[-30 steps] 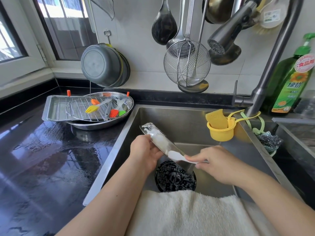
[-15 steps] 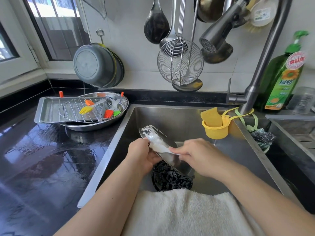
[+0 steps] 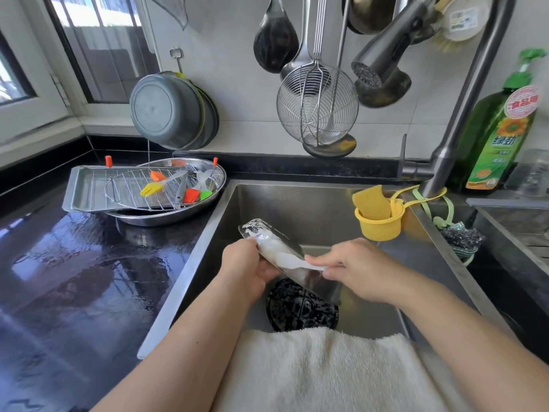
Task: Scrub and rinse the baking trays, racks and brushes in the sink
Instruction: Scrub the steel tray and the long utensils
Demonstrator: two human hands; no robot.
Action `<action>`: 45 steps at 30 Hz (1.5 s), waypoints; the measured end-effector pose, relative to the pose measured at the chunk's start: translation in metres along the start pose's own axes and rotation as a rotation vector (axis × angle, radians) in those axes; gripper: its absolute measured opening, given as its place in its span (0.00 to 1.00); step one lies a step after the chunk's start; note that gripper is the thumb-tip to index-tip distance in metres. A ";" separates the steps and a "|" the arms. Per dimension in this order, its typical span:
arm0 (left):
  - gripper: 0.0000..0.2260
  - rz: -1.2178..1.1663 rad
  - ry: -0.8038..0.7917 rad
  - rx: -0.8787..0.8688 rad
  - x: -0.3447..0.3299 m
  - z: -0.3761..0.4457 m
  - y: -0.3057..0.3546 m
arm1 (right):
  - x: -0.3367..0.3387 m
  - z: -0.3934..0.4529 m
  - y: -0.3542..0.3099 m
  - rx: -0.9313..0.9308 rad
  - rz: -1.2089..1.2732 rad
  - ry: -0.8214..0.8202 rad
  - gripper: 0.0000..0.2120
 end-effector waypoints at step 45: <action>0.09 -0.006 -0.029 -0.010 -0.004 -0.001 0.000 | -0.004 0.002 0.000 -0.016 0.032 0.029 0.17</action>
Point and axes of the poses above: each hand's wrist, its own z-axis towards the middle knuckle, its own x-axis out of the back of the hand, y = z × x, the point moved 6 cm from there along z, towards the middle knuckle, and after that the axes turned 9 degrees about -x, right-handed, at the moved point
